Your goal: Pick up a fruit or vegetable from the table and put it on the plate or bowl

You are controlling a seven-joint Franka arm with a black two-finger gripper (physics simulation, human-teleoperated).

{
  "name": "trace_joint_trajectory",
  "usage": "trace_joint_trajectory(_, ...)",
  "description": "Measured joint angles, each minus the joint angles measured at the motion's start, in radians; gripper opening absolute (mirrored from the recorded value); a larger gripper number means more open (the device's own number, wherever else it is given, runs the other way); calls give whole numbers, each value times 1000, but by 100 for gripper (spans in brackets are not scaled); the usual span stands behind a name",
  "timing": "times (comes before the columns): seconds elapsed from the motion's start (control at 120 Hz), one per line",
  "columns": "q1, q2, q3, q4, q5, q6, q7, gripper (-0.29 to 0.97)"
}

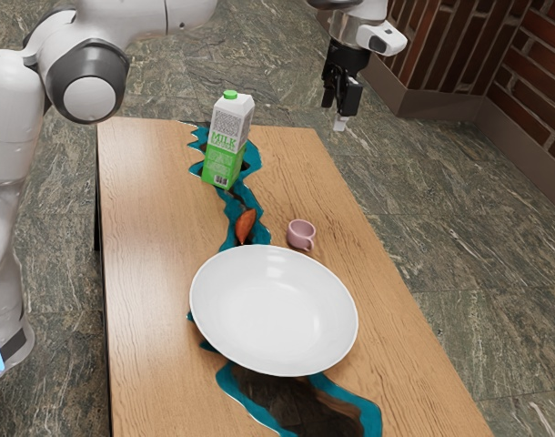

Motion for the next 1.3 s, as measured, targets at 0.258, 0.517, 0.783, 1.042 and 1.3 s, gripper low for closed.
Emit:
trace_joint_trajectory(0.258, 0, 1, 1, 0, 0, 0, -3, 68)
trace_joint_trajectory(0.517, 2, -21, 3, 77, -5, -24, -7, 68)
trace_joint_trajectory(0.783, -9, 5, -9, 188, 49, -125, -32, 68)
trace_joint_trajectory(1.042, -3, -18, 33, 36, 69, -171, -17, 68)
trace_joint_trajectory(1.3, 2, -424, 23, -500, 150, -115, -212, 68)
